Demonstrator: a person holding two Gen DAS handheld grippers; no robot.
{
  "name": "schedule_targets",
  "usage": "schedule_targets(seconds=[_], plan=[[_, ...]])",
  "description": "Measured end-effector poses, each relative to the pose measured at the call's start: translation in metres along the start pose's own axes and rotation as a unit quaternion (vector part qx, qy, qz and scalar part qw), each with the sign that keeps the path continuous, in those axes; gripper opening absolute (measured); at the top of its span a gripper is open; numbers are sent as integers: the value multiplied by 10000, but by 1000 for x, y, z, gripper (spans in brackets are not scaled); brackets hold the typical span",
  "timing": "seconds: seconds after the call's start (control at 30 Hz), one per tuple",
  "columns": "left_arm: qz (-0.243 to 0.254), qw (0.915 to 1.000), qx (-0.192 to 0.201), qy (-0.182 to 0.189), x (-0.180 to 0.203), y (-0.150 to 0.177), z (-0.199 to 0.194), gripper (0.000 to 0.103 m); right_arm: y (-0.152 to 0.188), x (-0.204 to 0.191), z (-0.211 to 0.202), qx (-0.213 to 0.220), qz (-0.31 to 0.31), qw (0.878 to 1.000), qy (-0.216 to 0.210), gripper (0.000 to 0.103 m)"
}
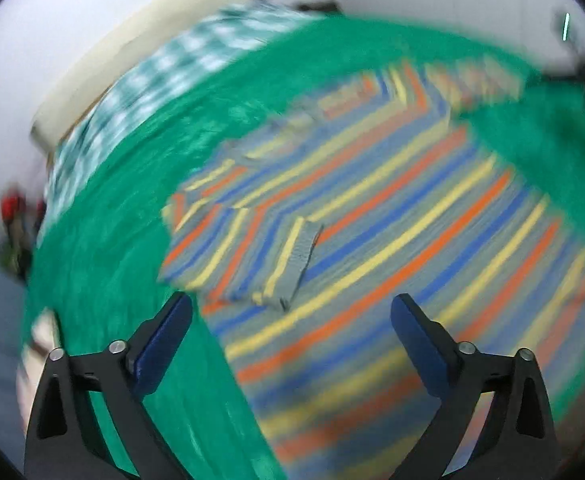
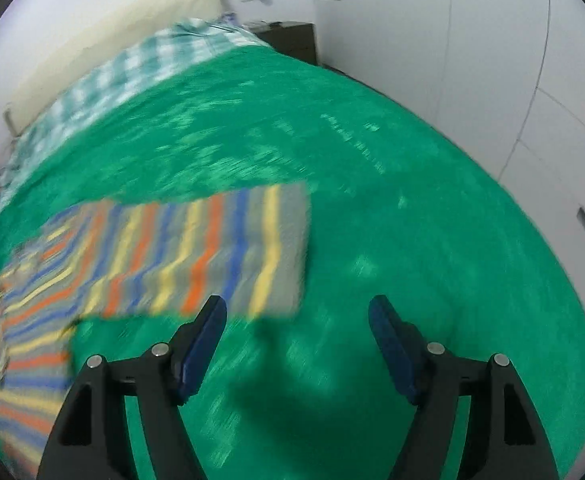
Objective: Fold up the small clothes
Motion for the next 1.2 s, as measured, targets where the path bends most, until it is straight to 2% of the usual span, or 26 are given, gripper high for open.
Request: schedule_targets(seconds=[0.03, 0.07, 0.1, 0.13, 0.2, 0.23, 0.27, 0.3, 0.37, 0.4, 0.47, 0.5, 0.53, 0.57, 0.63, 0.7, 0.8, 0.9, 1.03, 1.1, 1.2], plan=[[170, 9997, -179, -70, 5, 0, 21, 79, 13, -7, -11, -12, -26, 9998, -217, 73], [179, 9989, -422, -22, 5, 2, 42, 72, 23, -14, -18, -27, -57, 9993, -379, 73], [-27, 9977, -657, 163, 1, 3, 67, 71, 38, -23, -29, -28, -102, 9982, -583, 73], [-240, 9967, -718, 278, -4, 5, 79, 71, 49, -31, -38, -30, -144, 9971, -745, 73], [-738, 9937, -639, 545, -16, 5, 92, 70, 77, -49, -57, 23, -245, 9938, -1086, 73], [-1010, 9905, -575, 729, -22, 4, 94, 51, 89, -56, -64, 67, -271, 9926, -1182, 73], [-1276, 9863, -563, 886, -29, 4, 95, 1, 100, -62, -71, 109, -297, 9914, -1269, 73], [-1451, 9824, -613, 999, -37, 2, 94, 4, 113, -69, -78, 158, -320, 9899, -1372, 73], [-1979, 9745, -290, 1014, -64, 0, 78, 1, 129, -80, -85, 218, -377, 9877, -1504, 73], [-2354, 9672, -134, 949, -86, 4, 68, 1, 137, -87, -88, 221, -453, 9865, -1560, 73], [-3299, 9404, 146, 815, -140, 21, 47, 1, 143, -97, -91, 226, -630, 9846, -1615, 73], [-3881, 9194, 221, 601, -175, 39, 39, 1, 145, -102, -93, 262, -746, 9838, -1611, 73], [-4255, 9035, 220, 454, -198, 54, 37, 1, 145, -105, -93, 311, -855, 9831, -1591, 73], [-4673, 8837, 132, 225, -225, 76, 38, 1, 145, -110, -94, 370, -972, 9820, -1577, 73], [-5087, 8606, -144, -202, -257, 106, 48, 1, 145, -113, -93, 408, -1045, 9799, -1651, 73], [-5232, 8489, -487, -561, -275, 132, 62, 1, 148, -115, -89, 366, -1026, 9795, -1693, 73], [-5275, 8410, -851, -849, -278, 152, 81, 1, 152, -122, -78, 225, -1074, 9792, -1705, 73], [-5372, 8302, -1035, -1068, -275, 164, 92, 0, 156, -126, -71, 138, -1174, 9790, -1663, 73], [-5693, 8061, -1120, -1168, -275, 185, 90, 0, 161, -129, -66, 138, -1324, 9792, -1533, 73], [-5734, 8045, -1109, -1080, -279, 193, 87, 0, 162, -130, -65, 139, -1378, 9790, -1497, 73], [-5676, 8108, -932, -1080, -290, 190, 79, 0, 163, -131, -62, 111, -1408, 9789, -1477, 73]])
Point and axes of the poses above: each gripper's, at about its wrist camera, not at the fingertips, and z roughly the way its jaws point, x to its right, y to its underside, the point moved 3 cm from there along z, roughly the way its jaws point, and after that the axes turned 1 degree about z, right-handed, at the moved point
